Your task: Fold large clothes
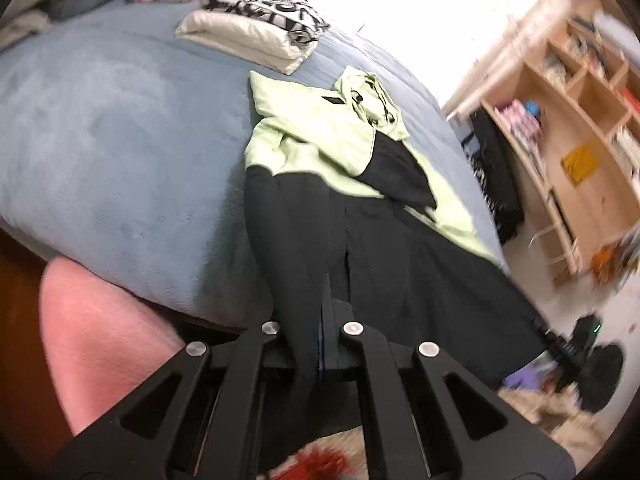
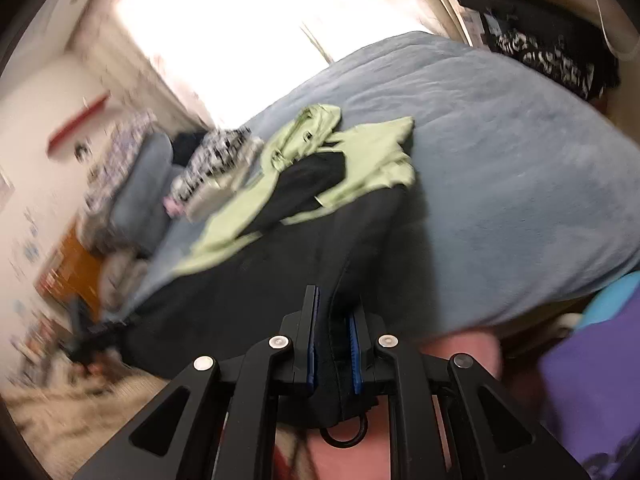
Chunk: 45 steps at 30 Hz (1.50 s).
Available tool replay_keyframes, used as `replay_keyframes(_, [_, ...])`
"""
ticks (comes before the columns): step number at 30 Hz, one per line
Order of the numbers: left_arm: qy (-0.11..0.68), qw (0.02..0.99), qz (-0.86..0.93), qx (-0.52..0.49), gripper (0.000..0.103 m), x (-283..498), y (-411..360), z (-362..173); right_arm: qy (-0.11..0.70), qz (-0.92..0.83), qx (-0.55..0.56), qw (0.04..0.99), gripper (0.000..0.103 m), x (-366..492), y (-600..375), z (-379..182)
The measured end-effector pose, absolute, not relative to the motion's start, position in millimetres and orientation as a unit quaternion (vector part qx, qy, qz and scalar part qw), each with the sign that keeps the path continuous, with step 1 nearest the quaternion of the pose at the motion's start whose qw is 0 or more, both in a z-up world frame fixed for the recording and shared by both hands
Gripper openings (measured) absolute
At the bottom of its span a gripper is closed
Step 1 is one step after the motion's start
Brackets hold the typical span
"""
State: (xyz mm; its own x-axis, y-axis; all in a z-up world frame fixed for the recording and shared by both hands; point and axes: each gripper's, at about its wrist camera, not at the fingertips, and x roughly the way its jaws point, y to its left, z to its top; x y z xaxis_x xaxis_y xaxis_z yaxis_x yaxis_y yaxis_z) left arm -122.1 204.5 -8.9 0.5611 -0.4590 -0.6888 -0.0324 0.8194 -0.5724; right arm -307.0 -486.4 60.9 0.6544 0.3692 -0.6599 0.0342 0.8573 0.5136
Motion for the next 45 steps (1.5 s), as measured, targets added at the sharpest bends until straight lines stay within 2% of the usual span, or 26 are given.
replay_keyframes(6, [0.409, 0.834, -0.127, -0.348, 0.000, -83.9, 220.7, -5.7, 0.356, 0.099, 0.314, 0.875, 0.012, -252.6, -499.8, 75.9])
replay_keyframes(10, [0.387, 0.826, -0.122, -0.391, 0.000, -25.7, 232.2, 5.3, 0.322, 0.087, 0.381, 0.862, 0.012, -193.2, -515.5, 88.0])
replay_keyframes(15, [0.385, 0.800, -0.111, -0.447, 0.001, 56.1, 241.6, 7.2, 0.323, 0.045, 0.446, 0.833, 0.014, -92.0, -543.1, 83.8])
replay_keyframes(17, [0.394, 0.785, -0.105, -0.467, 0.001, 97.3, 243.5, 1.3, 0.323, 0.017, 0.479, 0.816, 0.024, -54.4, -555.2, 73.8])
replay_keyframes(18, [0.397, 0.779, -0.102, -0.474, 0.001, 114.9, 244.0, -1.5, 0.322, -0.004, 0.496, 0.806, 0.039, -29.4, -563.1, 67.6])
replay_keyframes(19, [0.403, 0.770, -0.099, -0.484, 0.001, 135.6, 244.0, -5.8, 0.321, -0.012, 0.504, 0.802, 0.049, -14.9, -570.5, 62.6])
replay_keyframes(20, [0.408, 0.758, -0.093, -0.500, 0.001, 158.3, 244.4, -12.5, 0.317, -0.022, 0.512, 0.798, 0.069, 4.0, -576.5, 57.6])
replay_keyframes(21, [0.411, 0.748, -0.086, -0.514, 0.001, 175.1, 245.3, -17.7, 0.305, -0.041, 0.525, 0.793, 0.080, 25.2, -583.7, 52.4])
replay_keyframes(22, [0.411, 0.743, -0.078, -0.522, 0.002, 188.6, 245.4, -23.8, 0.298, -0.048, 0.532, 0.791, 0.082, 36.0, -590.8, 46.0])
replay_keyframes(25, [0.410, 0.730, -0.041, -0.546, 0.002, 231.4, 246.3, -44.5, 0.306, -0.049, 0.528, 0.791, 0.084, 85.8, -597.0, 32.4])
replay_keyframes(30, [0.444, 0.737, -0.020, -0.509, 0.002, 280.8, 242.2, -70.1, 0.379, -0.035, 0.417, 0.825, 0.084, 129.7, -576.7, 19.7])
replay_keyframes(34, [0.460, 0.752, -0.021, -0.471, 0.002, 297.5, 237.9, -81.1, 0.426, -0.024, 0.333, 0.841, 0.084, 115.4, -563.3, 10.5])
replay_keyframes(38, [0.463, 0.765, -0.027, -0.446, 0.003, 303.2, 233.2, -89.0, 0.432, -0.012, 0.340, 0.835, 0.084, 82.1, -569.7, 3.7])
replay_keyframes(43, [0.471, 0.774, -0.045, -0.420, 0.023, 291.9, 232.3, -93.8, 0.462, 0.062, 0.340, 0.817, 0.084, 61.3, -548.4, -18.9])
replay_keyframes(45, [0.472, 0.780, -0.052, -0.406, 0.024, 284.6, 231.8, -91.0, 0.466, 0.085, 0.315, 0.822, 0.084, 64.3, -532.8, -23.3])
